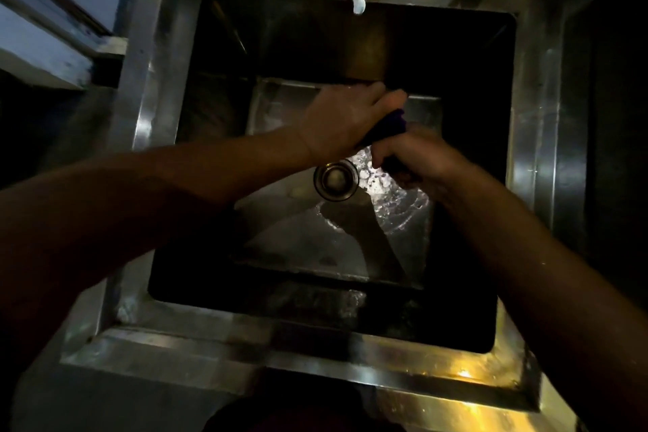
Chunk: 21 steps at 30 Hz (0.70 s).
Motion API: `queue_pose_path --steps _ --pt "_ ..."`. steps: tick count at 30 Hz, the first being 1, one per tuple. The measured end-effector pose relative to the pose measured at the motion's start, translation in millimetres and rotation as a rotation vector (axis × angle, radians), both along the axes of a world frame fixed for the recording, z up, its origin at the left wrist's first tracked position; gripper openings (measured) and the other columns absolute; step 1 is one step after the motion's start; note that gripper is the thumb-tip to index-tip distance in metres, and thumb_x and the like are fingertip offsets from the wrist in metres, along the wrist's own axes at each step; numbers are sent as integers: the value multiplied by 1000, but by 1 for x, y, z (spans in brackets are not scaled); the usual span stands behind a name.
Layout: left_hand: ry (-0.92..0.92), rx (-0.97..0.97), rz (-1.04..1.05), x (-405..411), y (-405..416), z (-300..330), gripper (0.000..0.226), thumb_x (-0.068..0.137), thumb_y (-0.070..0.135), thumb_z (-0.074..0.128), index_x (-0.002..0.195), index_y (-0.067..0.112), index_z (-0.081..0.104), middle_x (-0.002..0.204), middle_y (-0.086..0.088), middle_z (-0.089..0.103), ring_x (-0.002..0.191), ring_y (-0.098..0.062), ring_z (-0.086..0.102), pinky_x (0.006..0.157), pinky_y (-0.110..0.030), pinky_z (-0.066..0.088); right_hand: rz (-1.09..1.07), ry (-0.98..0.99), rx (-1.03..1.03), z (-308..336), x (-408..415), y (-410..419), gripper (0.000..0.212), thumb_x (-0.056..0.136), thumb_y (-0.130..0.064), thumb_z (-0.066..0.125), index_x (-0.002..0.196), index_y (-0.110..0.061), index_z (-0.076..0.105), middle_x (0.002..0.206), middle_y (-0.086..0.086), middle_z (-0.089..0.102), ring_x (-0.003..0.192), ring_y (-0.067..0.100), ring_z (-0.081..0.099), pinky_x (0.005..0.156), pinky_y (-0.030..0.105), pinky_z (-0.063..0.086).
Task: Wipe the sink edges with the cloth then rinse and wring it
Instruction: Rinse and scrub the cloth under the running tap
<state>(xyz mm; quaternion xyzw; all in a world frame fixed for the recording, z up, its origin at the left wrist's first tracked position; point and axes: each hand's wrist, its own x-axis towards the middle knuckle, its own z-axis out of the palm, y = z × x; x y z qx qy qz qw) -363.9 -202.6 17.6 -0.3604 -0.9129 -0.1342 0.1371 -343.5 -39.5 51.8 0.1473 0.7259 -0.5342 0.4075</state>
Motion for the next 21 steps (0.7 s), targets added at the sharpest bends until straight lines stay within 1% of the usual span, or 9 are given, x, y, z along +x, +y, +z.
queue_pose_path --steps 3,5,7,9,10,12,15,18,21 --pt "-25 -34 62 23 1 -3 55 89 37 64 136 20 43 107 -11 66 71 -25 67 49 -25 37 231 -97 -22 5 -12 8 8 78 0 61 74 -6 56 48 1 52 37 12 38 39 18 29" --pt "-151 -21 119 32 1 4 58 82 42 73 132 19 54 108 -7 69 75 -24 70 53 -25 38 290 -150 -39 12 -14 10 2 83 -3 61 84 -3 60 58 7 58 39 12 45 38 20 37" --pt "-361 -32 202 33 1 14 52 80 49 72 122 19 62 102 -2 72 83 -22 69 64 -27 42 334 -166 -6 19 -16 9 14 87 -10 65 94 1 62 71 16 66 46 19 58 44 29 52" --pt "-564 -89 240 29 -1 23 45 78 54 73 108 21 64 90 4 69 78 -15 62 67 -24 39 426 -111 97 28 -19 3 37 87 -22 71 114 0 59 91 22 71 65 31 71 58 40 61" --pt "-672 -84 238 26 -2 28 37 78 52 74 98 24 63 81 9 63 71 -10 56 64 -22 37 489 -15 183 34 -20 0 52 85 -31 73 125 -4 54 103 20 70 78 33 72 65 43 62" --pt "-872 12 258 21 -3 38 26 81 41 77 86 28 55 67 16 53 60 -3 51 53 -12 35 683 380 387 51 -19 0 79 78 -49 74 142 -18 40 126 11 61 100 27 68 81 41 59" --pt "-1245 286 339 6 -12 55 15 90 18 71 84 21 58 57 13 56 41 2 51 41 -8 34 1017 949 544 74 3 5 95 76 -51 73 152 -27 22 160 7 25 141 29 35 103 46 46" --pt "-1632 358 290 -4 -20 75 11 94 12 60 83 14 60 61 -1 56 40 -10 40 39 -19 28 1069 1168 732 67 19 10 108 71 -37 81 155 -25 16 166 12 8 150 37 15 106 59 40" --pt "-1917 369 67 15 -20 84 11 94 5 57 83 6 56 61 -2 52 44 -11 35 41 -21 26 979 1322 617 56 21 13 99 71 -34 83 152 -21 29 163 19 18 148 41 23 103 63 42"
